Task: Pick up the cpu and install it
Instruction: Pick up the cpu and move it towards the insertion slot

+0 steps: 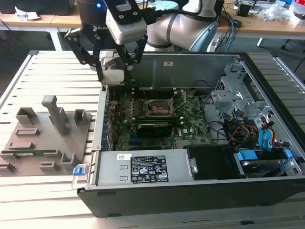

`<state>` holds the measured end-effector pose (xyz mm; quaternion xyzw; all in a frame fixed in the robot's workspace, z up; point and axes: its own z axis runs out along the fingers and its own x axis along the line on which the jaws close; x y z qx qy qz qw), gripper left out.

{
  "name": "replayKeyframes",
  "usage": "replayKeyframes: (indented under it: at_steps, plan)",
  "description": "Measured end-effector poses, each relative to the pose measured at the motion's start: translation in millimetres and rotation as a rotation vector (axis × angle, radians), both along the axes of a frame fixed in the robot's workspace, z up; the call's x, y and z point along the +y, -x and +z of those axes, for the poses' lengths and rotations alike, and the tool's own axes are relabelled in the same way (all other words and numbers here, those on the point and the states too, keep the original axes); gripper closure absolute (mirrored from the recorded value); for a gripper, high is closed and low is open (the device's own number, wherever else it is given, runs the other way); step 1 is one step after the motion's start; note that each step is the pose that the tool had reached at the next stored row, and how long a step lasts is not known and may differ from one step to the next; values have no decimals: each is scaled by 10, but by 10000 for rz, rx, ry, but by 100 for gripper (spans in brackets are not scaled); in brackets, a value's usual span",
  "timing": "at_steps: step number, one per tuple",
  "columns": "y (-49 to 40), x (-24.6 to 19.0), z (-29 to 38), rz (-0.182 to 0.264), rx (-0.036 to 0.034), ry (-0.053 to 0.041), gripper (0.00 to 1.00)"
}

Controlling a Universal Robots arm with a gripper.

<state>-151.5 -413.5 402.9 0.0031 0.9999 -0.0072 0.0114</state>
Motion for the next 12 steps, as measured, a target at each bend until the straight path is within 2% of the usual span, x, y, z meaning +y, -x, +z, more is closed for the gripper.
replayKeyframes:
  at_steps: [7, 9, 12]
  plan:
    - [-310, 4, 0, 1, 2, 6, 45]
    - [-367, 5, 0, 0, 1, 8, 45]
    - [-515, 7, -1, 1, 2, 10, 45]
